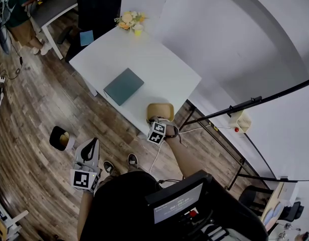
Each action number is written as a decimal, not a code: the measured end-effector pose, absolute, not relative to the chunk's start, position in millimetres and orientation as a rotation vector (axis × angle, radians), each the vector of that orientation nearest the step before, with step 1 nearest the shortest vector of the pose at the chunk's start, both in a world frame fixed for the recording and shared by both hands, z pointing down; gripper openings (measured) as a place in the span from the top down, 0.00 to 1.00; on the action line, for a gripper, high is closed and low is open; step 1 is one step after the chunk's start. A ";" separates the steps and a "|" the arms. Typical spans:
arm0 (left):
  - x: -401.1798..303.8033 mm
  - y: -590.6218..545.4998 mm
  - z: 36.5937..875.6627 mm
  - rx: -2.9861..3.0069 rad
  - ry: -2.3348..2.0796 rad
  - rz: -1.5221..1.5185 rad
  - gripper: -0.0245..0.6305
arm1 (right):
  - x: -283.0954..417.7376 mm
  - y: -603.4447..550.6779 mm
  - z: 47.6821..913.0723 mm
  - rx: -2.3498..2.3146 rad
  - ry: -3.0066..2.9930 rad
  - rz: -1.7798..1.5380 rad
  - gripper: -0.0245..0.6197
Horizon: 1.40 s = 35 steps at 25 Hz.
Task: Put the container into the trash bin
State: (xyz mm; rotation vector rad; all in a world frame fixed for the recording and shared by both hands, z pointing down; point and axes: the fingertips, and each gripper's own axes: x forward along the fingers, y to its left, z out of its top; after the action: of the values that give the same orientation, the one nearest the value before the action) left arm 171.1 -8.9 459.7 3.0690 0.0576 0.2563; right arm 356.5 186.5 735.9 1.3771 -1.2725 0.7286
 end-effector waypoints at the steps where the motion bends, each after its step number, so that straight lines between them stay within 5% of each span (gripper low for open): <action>1: 171.2 -9.1 460.3 3.068 0.059 0.258 0.96 | 356.8 186.5 735.0 1.378 -1.271 0.726 0.92; 35: 200.1 21.6 445.3 3.008 0.315 0.157 0.96 | 365.6 175.3 676.9 1.467 -1.207 0.586 0.93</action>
State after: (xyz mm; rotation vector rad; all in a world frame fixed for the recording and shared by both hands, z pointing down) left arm 200.1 21.6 445.3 3.0077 0.3146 0.1565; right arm 365.6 175.3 676.9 1.4665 -1.2068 0.5864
